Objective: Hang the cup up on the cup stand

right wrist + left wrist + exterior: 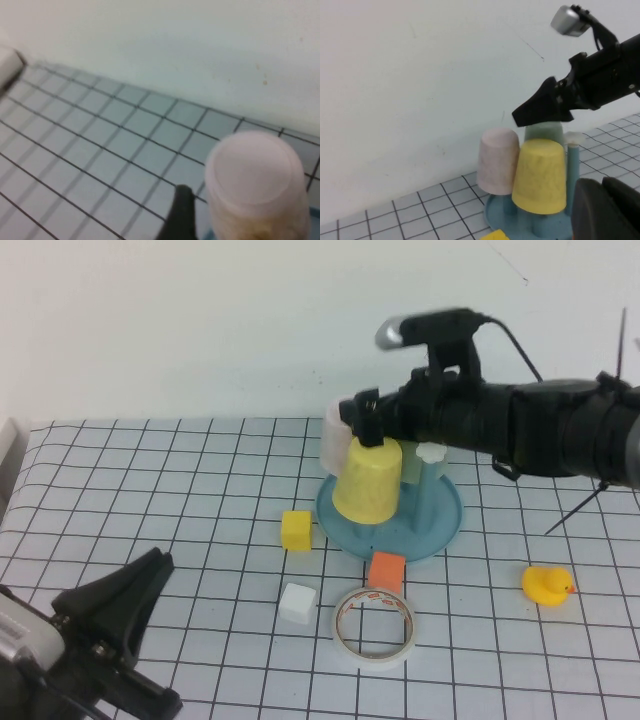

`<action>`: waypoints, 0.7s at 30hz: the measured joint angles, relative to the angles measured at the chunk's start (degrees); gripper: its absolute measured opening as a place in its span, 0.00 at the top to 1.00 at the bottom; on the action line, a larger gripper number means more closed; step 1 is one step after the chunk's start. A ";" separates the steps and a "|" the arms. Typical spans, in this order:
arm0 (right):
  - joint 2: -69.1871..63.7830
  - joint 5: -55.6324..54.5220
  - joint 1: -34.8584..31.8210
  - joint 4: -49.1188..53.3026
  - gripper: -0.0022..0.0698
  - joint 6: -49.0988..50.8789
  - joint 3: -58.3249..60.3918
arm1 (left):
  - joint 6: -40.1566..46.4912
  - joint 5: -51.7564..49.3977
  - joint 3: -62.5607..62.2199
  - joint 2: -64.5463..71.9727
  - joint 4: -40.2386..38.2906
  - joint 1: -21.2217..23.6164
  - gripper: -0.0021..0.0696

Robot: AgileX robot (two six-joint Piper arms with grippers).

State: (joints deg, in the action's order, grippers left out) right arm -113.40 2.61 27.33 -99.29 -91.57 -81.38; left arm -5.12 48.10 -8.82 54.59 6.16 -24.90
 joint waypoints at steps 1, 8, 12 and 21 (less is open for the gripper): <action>0.56 0.29 0.00 0.00 0.09 1.23 0.00 | 0.25 0.00 0.00 -0.30 -0.77 0.00 0.97; 10.78 3.18 0.00 0.00 0.82 5.30 0.15 | -0.91 -11.27 0.00 -9.95 -5.70 0.00 0.97; 20.61 4.66 0.00 0.00 0.94 5.41 3.33 | -1.18 -26.80 -1.67 -18.97 -6.16 0.00 0.97; 47.46 4.33 0.00 0.00 0.96 1.53 24.12 | 1.83 -43.46 -2.75 -35.83 -5.78 0.00 0.97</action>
State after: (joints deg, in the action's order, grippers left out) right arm -65.94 6.94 27.33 -99.29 -90.04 -57.26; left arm -3.29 4.64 -11.58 18.76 0.38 -24.90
